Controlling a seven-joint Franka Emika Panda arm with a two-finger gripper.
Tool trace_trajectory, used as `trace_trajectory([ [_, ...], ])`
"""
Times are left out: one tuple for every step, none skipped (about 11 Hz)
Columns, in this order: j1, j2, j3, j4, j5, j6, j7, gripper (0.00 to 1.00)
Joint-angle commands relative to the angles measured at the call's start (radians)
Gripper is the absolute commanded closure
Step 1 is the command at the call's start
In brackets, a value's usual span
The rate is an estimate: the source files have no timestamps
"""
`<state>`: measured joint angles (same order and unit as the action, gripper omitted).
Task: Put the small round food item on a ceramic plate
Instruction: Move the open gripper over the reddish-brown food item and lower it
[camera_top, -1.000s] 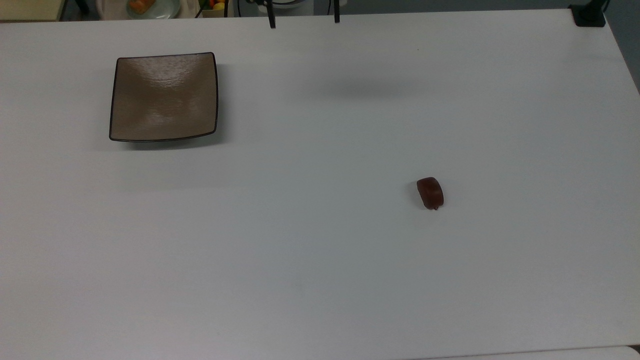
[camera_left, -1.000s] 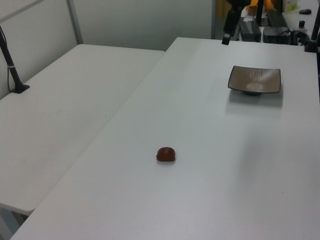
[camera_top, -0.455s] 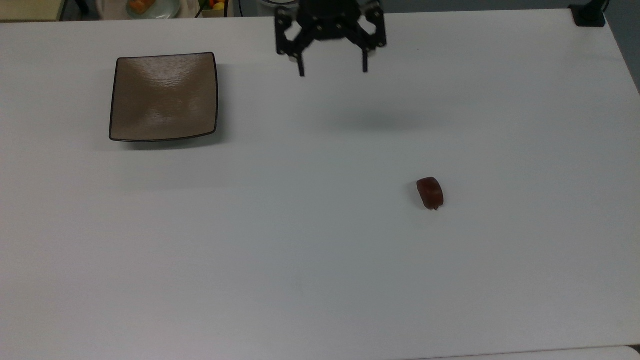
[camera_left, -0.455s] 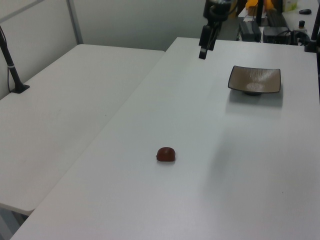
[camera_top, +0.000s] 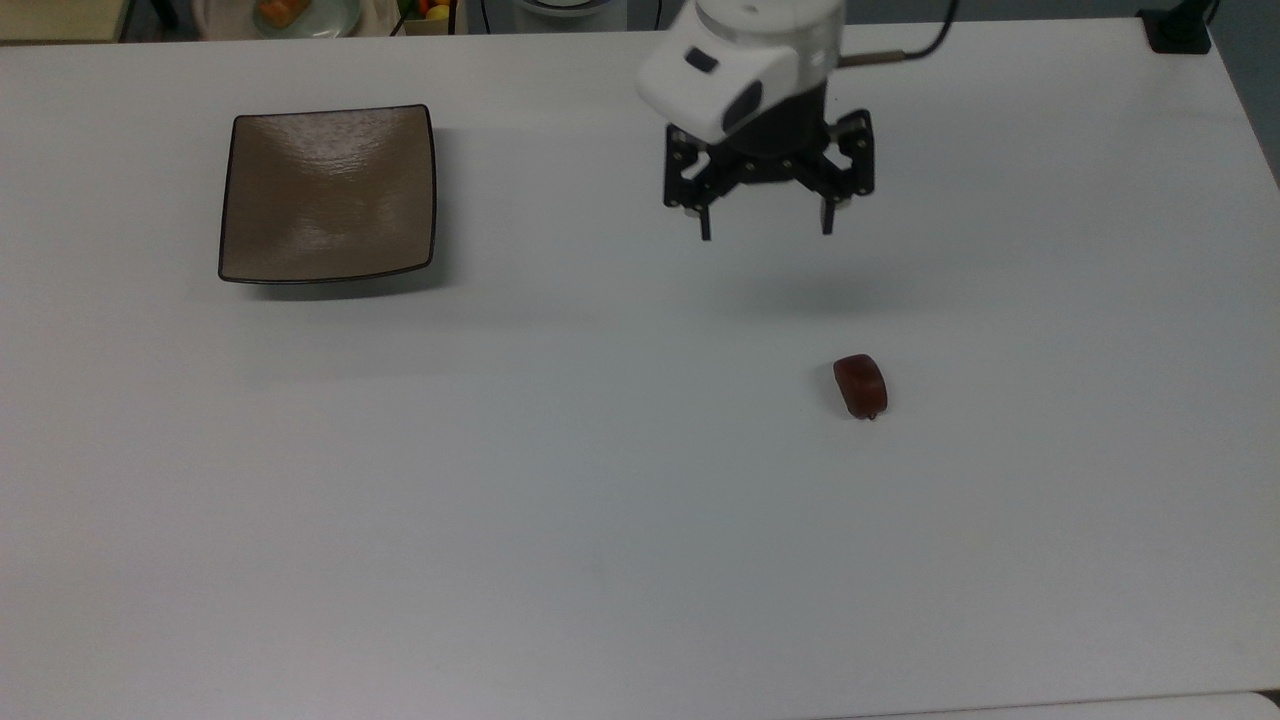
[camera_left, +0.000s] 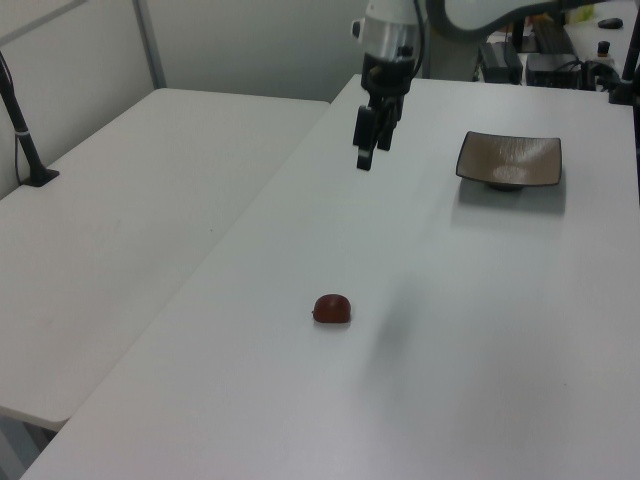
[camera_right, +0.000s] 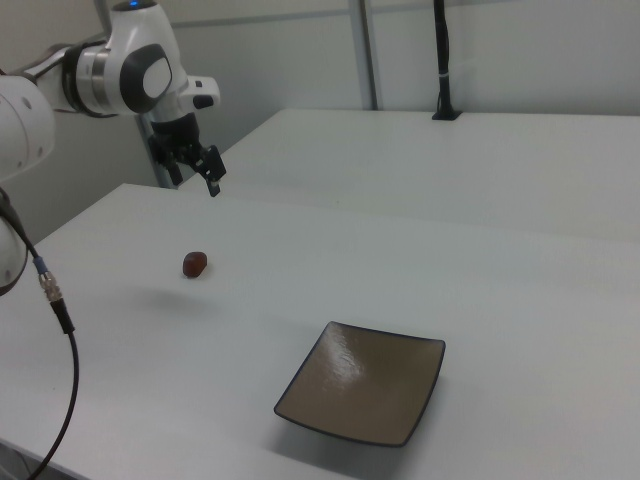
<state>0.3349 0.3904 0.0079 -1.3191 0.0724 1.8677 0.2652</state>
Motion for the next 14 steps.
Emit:
trace_trajectory([
  [0.050,0.086,-0.006,0.047,-0.009,0.108,0.083,0.00],
  [0.061,0.106,-0.005,0.047,-0.020,0.155,0.103,0.00],
  [0.067,0.117,-0.002,0.046,-0.020,0.203,0.123,0.00],
  [0.068,0.142,0.003,0.046,-0.020,0.244,0.127,0.00],
  [0.079,0.157,0.003,0.046,-0.020,0.281,0.129,0.00],
  [0.087,0.172,0.003,0.046,-0.020,0.307,0.129,0.00],
  [0.090,0.188,0.003,0.044,-0.020,0.330,0.129,0.00],
  [0.096,0.206,0.003,0.046,-0.022,0.340,0.129,0.00],
  [0.108,0.222,0.003,0.046,-0.031,0.343,0.128,0.00],
  [0.111,0.240,0.003,0.047,-0.057,0.343,0.128,0.00],
  [0.128,0.258,0.003,0.047,-0.083,0.343,0.128,0.00],
  [0.137,0.277,0.003,0.047,-0.117,0.341,0.129,0.00],
  [0.145,0.284,0.009,0.044,-0.150,0.338,0.129,0.00],
  [0.147,0.297,0.021,0.041,-0.189,0.338,0.129,0.00],
])
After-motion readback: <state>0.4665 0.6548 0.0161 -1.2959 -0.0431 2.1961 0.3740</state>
